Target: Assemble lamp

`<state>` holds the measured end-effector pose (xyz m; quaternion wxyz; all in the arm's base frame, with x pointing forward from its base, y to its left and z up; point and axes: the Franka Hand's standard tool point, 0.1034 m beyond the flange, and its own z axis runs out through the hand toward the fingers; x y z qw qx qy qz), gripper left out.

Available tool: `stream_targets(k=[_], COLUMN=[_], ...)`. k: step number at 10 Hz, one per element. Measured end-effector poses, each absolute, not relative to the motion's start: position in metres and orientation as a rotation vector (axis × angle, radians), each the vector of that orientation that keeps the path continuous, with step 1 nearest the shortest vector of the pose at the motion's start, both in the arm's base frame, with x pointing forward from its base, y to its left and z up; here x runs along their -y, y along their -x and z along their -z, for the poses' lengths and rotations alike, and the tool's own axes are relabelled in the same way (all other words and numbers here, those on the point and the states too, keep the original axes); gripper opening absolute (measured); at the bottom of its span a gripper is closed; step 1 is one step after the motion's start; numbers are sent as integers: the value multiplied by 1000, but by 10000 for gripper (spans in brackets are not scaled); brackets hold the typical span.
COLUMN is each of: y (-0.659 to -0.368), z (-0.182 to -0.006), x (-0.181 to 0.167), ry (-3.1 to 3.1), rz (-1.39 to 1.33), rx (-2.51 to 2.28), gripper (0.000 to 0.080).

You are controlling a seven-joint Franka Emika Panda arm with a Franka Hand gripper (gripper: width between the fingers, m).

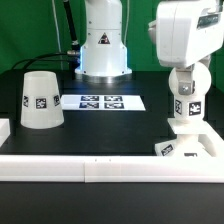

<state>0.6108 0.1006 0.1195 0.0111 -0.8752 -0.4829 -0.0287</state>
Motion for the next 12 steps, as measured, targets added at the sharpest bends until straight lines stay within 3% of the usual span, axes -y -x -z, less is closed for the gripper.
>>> stream_targets(k=[4, 12], y=[-611, -615], z=[-119, -122], x=[-100, -102], ry=[2751, 3074], rz=[89, 79], rx=[1467, 365], gripper=[576, 577])
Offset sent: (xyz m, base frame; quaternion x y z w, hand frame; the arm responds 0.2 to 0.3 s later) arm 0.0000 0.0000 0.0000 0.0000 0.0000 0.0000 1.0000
